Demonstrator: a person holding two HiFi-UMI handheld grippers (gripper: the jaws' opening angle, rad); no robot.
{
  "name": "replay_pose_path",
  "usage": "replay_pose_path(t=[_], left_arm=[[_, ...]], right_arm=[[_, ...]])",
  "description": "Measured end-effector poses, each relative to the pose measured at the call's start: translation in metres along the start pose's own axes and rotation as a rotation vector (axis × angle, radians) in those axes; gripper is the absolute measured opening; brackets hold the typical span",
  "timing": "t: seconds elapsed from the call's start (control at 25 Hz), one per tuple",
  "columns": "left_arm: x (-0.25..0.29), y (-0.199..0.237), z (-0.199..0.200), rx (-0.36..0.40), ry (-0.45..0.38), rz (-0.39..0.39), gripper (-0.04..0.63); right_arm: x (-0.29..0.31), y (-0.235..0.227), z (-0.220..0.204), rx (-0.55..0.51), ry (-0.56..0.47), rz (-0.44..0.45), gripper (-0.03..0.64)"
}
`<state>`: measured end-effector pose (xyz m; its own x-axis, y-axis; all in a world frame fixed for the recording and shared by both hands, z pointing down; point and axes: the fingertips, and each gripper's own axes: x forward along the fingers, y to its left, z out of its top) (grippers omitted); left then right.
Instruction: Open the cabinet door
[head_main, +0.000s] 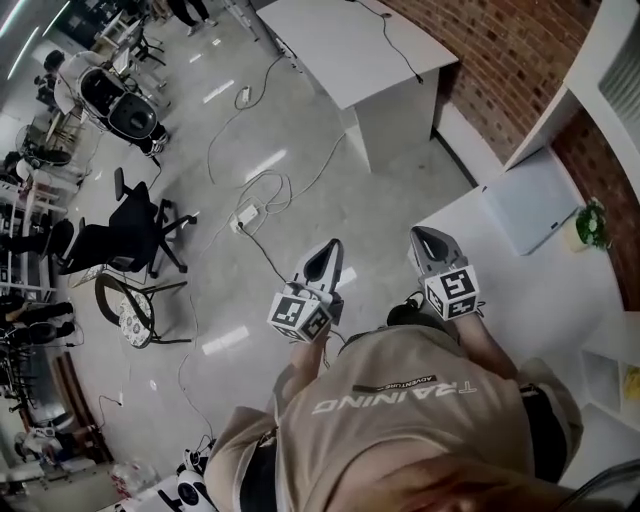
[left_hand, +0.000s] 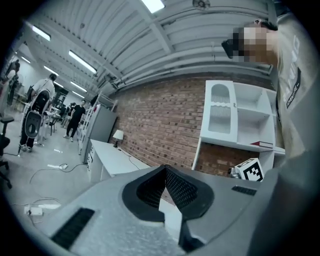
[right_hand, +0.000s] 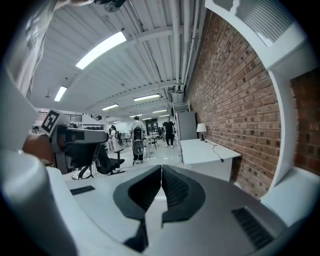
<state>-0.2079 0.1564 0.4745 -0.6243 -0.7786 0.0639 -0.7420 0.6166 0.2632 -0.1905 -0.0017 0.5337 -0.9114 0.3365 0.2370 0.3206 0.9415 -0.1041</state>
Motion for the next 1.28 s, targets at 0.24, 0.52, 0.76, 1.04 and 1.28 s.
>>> replay_pose_path(t=[0.24,0.52,0.76,1.04,1.28], left_arm=[[0.056,-0.007,-0.017,-0.049,0.051,-0.112,0.008],[0.149,-0.047,-0.011,0.004,0.09,-0.348,0.008],[0.204,-0.069,-0.005,-0.015,0.138,-0.519,0.008],[0.235,-0.068,0.008,0.038,0.143,-0.678,0.008],[0.269,-0.082,0.006,0.037,0.184,-0.849,0.008]], right_arm=[[0.025,-0.029,0.032,-0.015,-0.091,-0.018,0.014],[-0.018,-0.109,-0.003,0.091,-0.034,-0.279,0.014],[-0.026,-0.139,0.008,0.152,-0.044,-0.427,0.014],[-0.031,-0.163,0.026,0.125,-0.05,-0.592,0.014],[-0.059,-0.171,0.03,0.163,-0.075,-0.77,0.014]])
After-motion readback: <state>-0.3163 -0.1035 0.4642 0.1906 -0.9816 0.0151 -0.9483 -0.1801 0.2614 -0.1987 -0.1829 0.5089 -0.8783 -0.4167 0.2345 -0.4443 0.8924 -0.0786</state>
